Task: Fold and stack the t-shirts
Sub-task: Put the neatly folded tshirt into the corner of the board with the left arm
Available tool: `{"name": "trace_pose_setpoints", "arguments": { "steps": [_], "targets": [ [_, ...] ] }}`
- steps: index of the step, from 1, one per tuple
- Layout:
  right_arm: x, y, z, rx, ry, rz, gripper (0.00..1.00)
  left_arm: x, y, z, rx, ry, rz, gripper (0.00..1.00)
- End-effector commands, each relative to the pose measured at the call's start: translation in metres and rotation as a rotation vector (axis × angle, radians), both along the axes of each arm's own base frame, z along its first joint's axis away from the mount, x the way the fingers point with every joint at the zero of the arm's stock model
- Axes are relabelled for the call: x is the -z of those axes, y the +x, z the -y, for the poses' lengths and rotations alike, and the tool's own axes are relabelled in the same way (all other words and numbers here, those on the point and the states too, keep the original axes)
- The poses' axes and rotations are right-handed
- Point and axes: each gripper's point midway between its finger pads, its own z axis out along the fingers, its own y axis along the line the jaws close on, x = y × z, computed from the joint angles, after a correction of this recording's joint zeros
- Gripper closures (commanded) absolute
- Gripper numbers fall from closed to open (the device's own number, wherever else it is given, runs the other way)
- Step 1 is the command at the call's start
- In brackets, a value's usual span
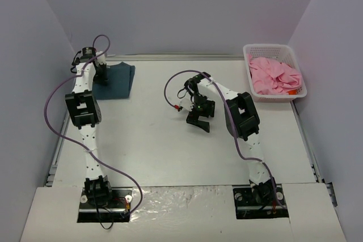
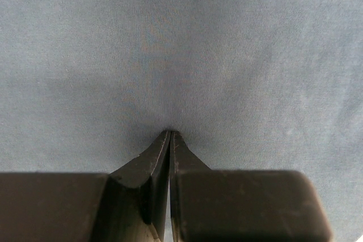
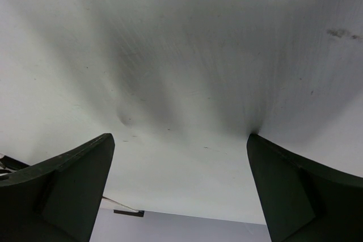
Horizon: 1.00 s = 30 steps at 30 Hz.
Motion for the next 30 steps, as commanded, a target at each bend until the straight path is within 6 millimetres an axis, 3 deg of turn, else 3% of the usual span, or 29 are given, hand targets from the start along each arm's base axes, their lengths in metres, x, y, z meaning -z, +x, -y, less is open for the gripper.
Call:
{"name": "trace_pose_setpoints", "arguments": {
  "steps": [1, 6, 9, 13, 18, 19, 21, 22, 23, 24, 26, 27, 29, 30],
  "targets": [
    [0.032, -0.028, 0.005, 0.005, -0.009, -0.167, 0.0, 0.009, 0.002, 0.001, -0.005, 0.005, -0.015, 0.98],
    [0.035, -0.029, 0.004, 0.006, -0.011, -0.18, 0.0, 0.007, 0.006, 0.002, 0.002, 0.002, 0.002, 0.98],
    [0.036, -0.031, 0.004, 0.006, -0.015, -0.194, 0.0, -0.004, 0.009, 0.004, 0.016, -0.006, 0.028, 0.96],
    [0.032, -0.036, 0.0, 0.002, 0.007, -0.218, 0.0, -0.054, 0.008, 0.004, 0.027, 0.01, 0.128, 0.93],
    [0.029, -0.038, 0.0, -0.003, 0.018, -0.225, 0.0, -0.107, -0.005, 0.007, 0.057, 0.048, 0.197, 0.75],
    [0.027, -0.037, 0.0, -0.003, 0.02, -0.22, 0.0, -0.132, -0.01, 0.006, 0.053, 0.06, 0.235, 0.69],
    [0.024, -0.035, 0.0, -0.004, 0.026, -0.21, 0.0, -0.145, -0.021, 0.002, 0.045, 0.068, 0.252, 0.65],
    [0.019, -0.034, -0.001, -0.006, 0.034, -0.197, 0.0, -0.176, -0.03, 0.002, 0.042, 0.081, 0.307, 0.61],
    [0.017, -0.033, -0.001, -0.007, 0.038, -0.192, 0.0, -0.183, -0.038, 0.002, 0.04, 0.084, 0.313, 0.6],
    [0.011, -0.031, -0.002, -0.006, 0.047, -0.173, 0.0, -0.217, -0.05, 0.002, 0.038, 0.104, 0.373, 0.59],
    [0.002, -0.024, -0.006, -0.004, 0.063, -0.13, 0.0, -0.236, -0.069, 0.006, 0.051, 0.12, 0.399, 0.58],
    [-0.004, -0.022, -0.007, -0.001, 0.072, -0.111, 0.0, -0.269, -0.088, 0.01, 0.058, 0.133, 0.458, 0.57],
    [-0.026, -0.016, -0.012, 0.007, 0.111, -0.045, 0.0, -0.29, -0.111, 0.022, 0.106, 0.134, 0.496, 0.47],
    [-0.041, -0.011, -0.017, 0.006, 0.144, 0.008, 0.0, -0.304, -0.137, 0.03, 0.121, 0.134, 0.528, 0.44]
  ]
}}
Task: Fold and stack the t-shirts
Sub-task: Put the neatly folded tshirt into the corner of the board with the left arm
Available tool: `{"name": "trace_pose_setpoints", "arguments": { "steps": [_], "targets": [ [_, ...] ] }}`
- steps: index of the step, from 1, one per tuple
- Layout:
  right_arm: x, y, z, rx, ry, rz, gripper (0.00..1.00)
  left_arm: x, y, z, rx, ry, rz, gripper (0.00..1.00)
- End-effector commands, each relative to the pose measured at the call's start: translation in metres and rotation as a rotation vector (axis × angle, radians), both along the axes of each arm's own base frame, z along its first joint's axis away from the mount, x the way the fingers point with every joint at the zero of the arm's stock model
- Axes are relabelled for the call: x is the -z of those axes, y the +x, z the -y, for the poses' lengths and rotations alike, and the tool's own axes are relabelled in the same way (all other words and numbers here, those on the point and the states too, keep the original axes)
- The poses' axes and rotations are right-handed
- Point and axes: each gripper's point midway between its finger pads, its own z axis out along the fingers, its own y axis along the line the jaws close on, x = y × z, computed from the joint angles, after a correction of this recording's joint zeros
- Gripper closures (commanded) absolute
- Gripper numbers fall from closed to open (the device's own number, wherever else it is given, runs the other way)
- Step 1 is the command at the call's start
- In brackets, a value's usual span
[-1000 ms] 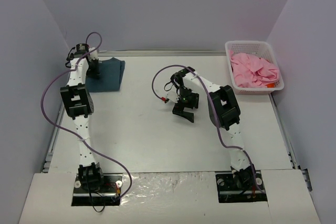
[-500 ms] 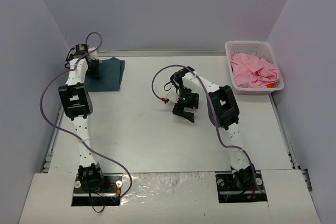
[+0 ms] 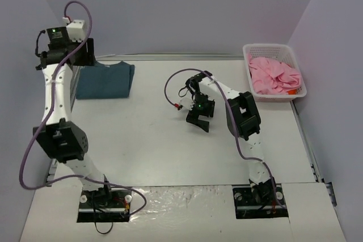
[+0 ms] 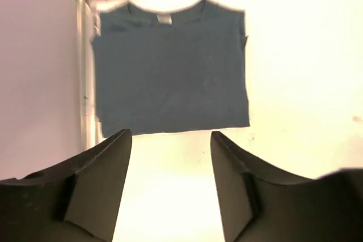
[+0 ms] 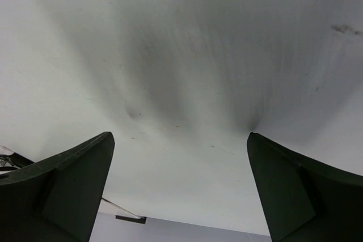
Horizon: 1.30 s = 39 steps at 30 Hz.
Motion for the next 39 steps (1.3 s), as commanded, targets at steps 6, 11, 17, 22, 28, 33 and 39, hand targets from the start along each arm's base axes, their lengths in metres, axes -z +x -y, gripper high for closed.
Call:
{"name": "trace_pose_setpoints", "arguments": {
  "steps": [6, 11, 17, 22, 28, 33, 39],
  "targets": [
    [-0.113, 0.036, -0.018, 0.158, 0.184, 0.439, 0.0, -0.078, -0.143, 0.055, 0.173, 0.039, 0.277, 0.29],
    [-0.181, 0.061, 0.005, 0.255, 0.208, 0.762, 0.0, -0.054, -0.184, 0.08, 0.249, 0.048, 0.249, 0.17],
    [-0.232, 0.076, 0.067, 0.629, 0.333, 0.887, 0.0, -0.022, -0.207, 0.113, 0.41, 0.054, 0.216, 0.05],
    [-0.218, 0.079, 0.086, 0.807, 0.497, 0.707, 0.0, -0.02, -0.229, 0.121, 0.469, 0.092, 0.305, 0.06],
    [-0.214, 0.088, 0.101, 0.889, 0.472, 0.875, 0.0, -0.005, -0.231, 0.118, 0.44, 0.069, 0.258, 0.06],
    [-0.256, 0.082, 0.101, 0.879, 0.567, 1.037, 0.0, 0.008, -0.229, 0.108, 0.392, 0.048, 0.284, 0.06],
    [-0.242, 0.067, 0.112, 0.874, 0.634, 0.958, 0.0, 0.025, -0.229, 0.102, 0.368, 0.023, 0.256, 0.06]
  ]
}}
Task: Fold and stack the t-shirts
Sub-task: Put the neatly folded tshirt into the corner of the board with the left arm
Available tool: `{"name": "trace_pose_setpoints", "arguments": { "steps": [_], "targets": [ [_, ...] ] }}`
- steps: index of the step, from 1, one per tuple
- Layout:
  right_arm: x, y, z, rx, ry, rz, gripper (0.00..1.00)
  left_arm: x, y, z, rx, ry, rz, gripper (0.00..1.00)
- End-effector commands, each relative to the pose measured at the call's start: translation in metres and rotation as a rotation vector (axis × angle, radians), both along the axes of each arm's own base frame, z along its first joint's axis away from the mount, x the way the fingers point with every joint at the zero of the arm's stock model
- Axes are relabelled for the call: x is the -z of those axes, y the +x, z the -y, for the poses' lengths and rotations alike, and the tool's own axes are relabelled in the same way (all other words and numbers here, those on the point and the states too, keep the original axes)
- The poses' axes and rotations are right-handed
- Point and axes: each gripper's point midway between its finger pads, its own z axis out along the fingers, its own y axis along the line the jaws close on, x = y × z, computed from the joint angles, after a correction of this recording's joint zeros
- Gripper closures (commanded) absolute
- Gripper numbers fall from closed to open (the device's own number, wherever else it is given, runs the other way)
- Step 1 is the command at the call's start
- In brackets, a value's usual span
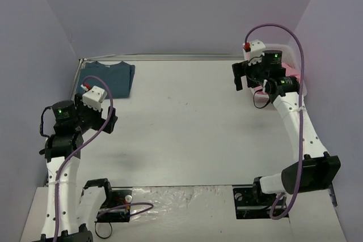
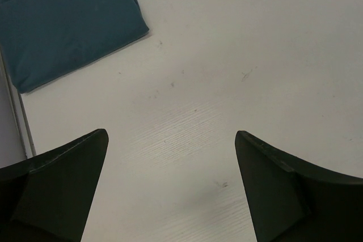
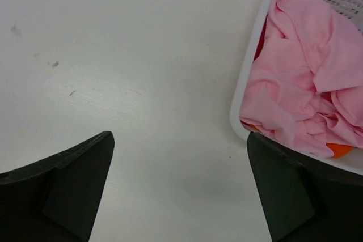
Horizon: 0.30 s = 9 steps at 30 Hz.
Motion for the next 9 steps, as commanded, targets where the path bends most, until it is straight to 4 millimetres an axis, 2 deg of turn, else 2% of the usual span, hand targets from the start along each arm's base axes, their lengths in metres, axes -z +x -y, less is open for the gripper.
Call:
{"name": "trace_pose_setpoints", "arguments": {
  "steps": [1, 3, 9],
  "targets": [
    [0.007, 0.0, 0.009, 0.027, 0.026, 0.003, 0.0, -0.008, 0.004, 0.002, 0.016, -0.031, 0.048, 0.06],
    [0.006, 0.001, 0.023, 0.108, 0.006, 0.017, 0.0, -0.006, 0.004, 0.002, 0.022, -0.046, 0.046, 0.06],
    [-0.038, -0.009, 0.04, 0.207, 0.029, 0.166, 0.0, -0.008, 0.007, 0.003, 0.042, -0.063, 0.017, 0.06]
  ]
}}
